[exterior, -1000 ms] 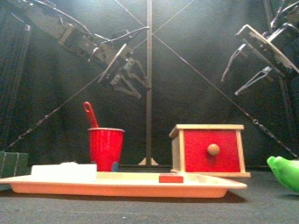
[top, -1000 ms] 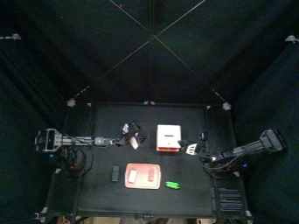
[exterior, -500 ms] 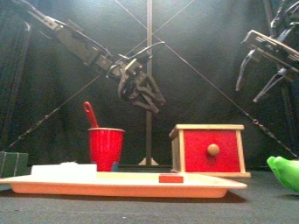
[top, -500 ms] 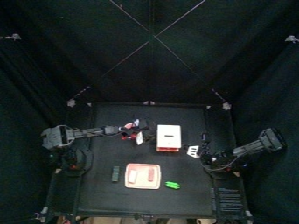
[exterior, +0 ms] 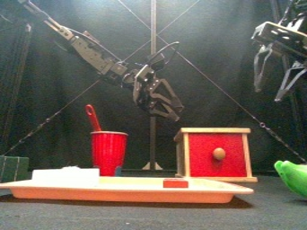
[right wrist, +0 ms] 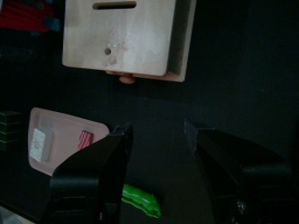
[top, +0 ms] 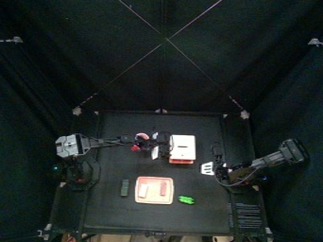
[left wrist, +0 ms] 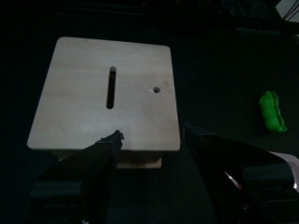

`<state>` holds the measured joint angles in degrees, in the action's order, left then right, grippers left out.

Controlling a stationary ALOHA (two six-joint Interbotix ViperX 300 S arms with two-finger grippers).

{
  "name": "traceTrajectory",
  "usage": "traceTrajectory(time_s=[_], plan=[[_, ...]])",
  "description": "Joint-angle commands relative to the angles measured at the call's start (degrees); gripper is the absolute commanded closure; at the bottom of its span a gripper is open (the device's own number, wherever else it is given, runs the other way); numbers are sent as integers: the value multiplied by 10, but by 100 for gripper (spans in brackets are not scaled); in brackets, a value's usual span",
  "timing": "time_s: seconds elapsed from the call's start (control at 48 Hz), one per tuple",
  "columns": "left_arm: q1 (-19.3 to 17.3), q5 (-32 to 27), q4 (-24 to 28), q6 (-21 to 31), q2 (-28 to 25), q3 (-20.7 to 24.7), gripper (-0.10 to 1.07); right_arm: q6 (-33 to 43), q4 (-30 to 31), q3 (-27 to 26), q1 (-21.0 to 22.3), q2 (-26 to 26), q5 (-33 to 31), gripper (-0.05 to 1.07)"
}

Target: Grab drawer handle

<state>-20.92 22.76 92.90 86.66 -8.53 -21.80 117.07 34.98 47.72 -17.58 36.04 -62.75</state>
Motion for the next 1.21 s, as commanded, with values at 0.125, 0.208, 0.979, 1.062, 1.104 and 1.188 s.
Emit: traceTrajectory(time_s=[0.125,0.208,0.979,1.062,1.104,1.188], plan=[[-10,6,-162,-149,-3,-15,6,-38,-25,-22,20,-32,10,18],[-9,7,-219,-214,-4,-30,6,-59,-40,-25,31,-47,12,18],[-3,67,-646,-632,13,-92,6,-98,-8,-27,84,-152,204,18],[-4,69,-650,-634,12,-93,6,-98,-9,-34,84,-162,192,18],[-3,69,-650,-635,11,-93,6,-97,-7,-37,85,-165,187,18],[-3,71,-648,-635,9,-90,6,-95,-4,-39,87,-172,185,18]])
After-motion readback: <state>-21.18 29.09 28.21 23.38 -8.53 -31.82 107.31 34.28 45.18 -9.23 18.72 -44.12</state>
